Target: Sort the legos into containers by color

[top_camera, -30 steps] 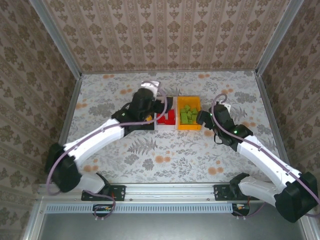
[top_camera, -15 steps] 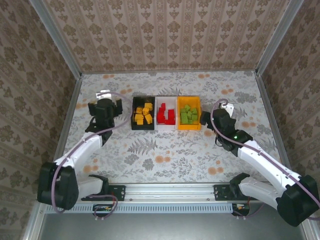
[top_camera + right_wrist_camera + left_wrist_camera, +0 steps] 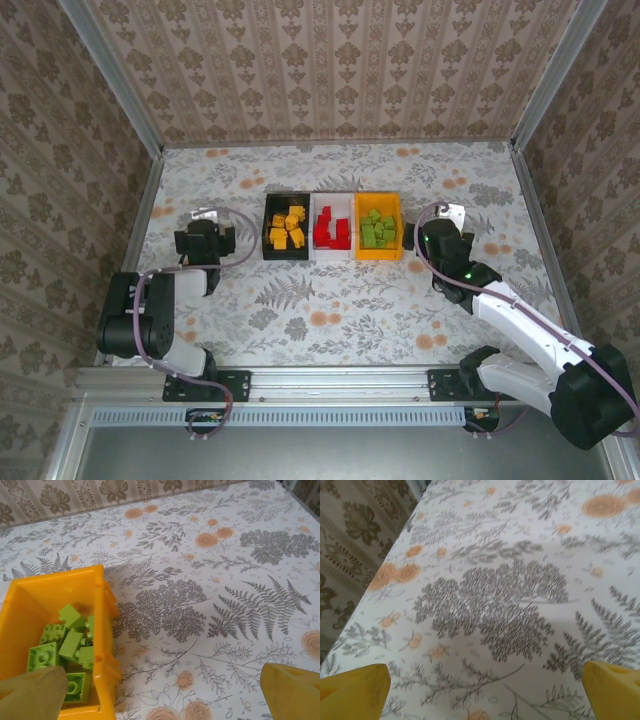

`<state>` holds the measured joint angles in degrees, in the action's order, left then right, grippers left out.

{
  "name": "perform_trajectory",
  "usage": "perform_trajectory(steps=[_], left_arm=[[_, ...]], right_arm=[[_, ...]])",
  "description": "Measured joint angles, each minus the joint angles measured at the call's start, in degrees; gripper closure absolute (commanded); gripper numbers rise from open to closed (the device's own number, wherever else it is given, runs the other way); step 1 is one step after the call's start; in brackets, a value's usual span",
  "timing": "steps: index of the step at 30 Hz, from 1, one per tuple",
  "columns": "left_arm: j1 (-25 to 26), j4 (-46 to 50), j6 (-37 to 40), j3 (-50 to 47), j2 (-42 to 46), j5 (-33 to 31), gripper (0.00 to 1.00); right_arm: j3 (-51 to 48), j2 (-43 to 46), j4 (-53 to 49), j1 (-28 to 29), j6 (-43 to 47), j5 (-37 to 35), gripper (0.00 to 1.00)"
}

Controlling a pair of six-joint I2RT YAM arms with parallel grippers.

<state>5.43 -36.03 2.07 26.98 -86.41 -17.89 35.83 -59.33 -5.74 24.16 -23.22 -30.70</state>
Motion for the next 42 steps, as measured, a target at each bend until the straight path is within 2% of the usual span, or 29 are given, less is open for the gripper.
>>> perform_trajectory(steps=[4,10,15,21,25,31,42], left_arm=[[-2.56,-10.45,0.11,-4.04,-0.72,5.11,0.00],[-2.95,-11.96,0.11,-5.33,-2.05,7.93,0.00],[-2.89,-14.27,0.07,-5.33,-2.05,6.60,0.00],[-2.84,-14.93,0.07,-5.33,-2.05,6.27,0.00],[-2.84,-15.02,0.07,-5.33,-2.05,6.25,0.00],[-2.84,-15.02,0.07,-5.33,-2.05,6.10,0.00],[-2.84,-15.04,0.07,-5.33,-2.05,6.10,0.00]], right_arm=[[-2.75,0.09,7.13,-1.88,5.29,-2.40,0.00],[-8.35,-1.25,19.85,-10.78,12.61,-2.43,0.00],[-12.63,-9.77,33.55,-16.96,16.50,1.49,0.00],[-15.34,-21.59,47.54,-19.10,18.60,6.29,0.00],[-15.32,-26.82,53.22,-19.30,19.87,10.23,0.00],[-14.88,-28.52,55.15,-20.70,20.02,13.22,0.00],[-14.88,-28.52,55.76,-20.96,20.02,14.14,0.00]])
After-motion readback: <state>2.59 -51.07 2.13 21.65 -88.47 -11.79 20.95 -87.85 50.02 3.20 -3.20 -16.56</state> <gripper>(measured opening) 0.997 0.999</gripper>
